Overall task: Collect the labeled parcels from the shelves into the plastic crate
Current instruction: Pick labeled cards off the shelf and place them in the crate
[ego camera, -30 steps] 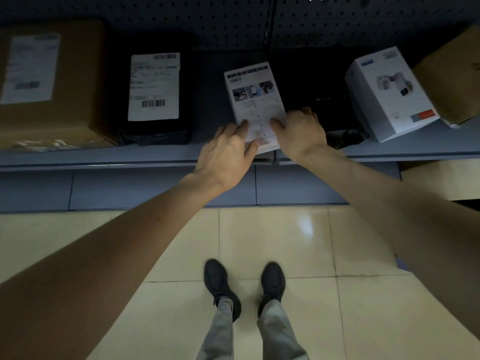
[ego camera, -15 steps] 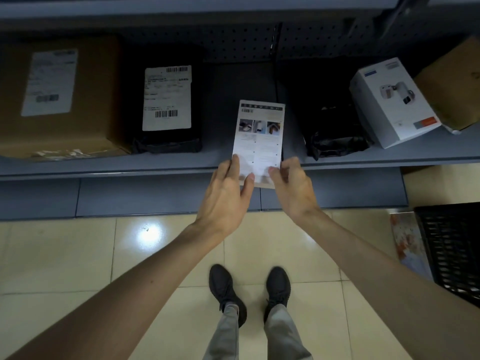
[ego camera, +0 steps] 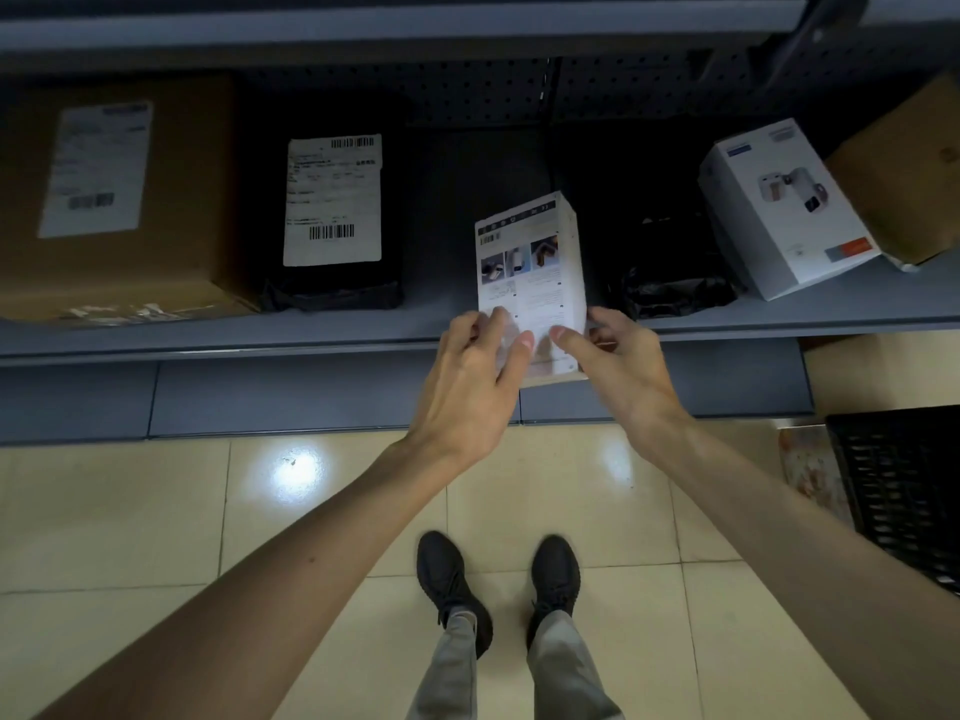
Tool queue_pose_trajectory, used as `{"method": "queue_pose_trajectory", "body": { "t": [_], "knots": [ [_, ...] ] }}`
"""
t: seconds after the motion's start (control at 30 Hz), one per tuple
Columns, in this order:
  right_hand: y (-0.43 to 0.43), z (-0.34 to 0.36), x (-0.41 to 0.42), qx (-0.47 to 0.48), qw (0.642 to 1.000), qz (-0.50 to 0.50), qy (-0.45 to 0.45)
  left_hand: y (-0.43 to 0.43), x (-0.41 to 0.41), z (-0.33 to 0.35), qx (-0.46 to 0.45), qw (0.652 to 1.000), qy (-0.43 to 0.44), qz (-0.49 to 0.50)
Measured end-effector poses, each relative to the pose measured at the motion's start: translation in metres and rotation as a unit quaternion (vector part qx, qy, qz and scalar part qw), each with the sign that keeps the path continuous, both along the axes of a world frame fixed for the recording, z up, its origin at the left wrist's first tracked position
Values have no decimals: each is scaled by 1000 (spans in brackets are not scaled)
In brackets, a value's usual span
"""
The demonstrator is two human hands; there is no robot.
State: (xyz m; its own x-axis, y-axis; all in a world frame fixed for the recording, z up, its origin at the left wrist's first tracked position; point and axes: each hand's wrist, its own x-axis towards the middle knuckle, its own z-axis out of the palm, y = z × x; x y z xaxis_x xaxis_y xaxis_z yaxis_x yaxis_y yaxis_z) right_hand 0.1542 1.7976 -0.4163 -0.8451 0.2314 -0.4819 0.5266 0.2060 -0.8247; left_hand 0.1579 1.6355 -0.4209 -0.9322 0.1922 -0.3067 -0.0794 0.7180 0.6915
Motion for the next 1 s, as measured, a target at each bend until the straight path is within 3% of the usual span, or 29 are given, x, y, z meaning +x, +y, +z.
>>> {"method": "queue_pose_trajectory", "body": {
  "t": [0.37,0.63,0.83,1.0],
  "knots": [
    [-16,3,11,-15,993,26,113,7,0,3,130,987,-22,95],
    [-38,0,5,-14,992,87,92,-17,3,-6,228,964,-50,128],
    [-34,-10,5,-42,997,52,35,-35,3,-13,296,944,-22,145],
    [-34,-26,-3,-47,997,48,-31,-50,-2,-19,333,921,-49,194]
  ]
}}
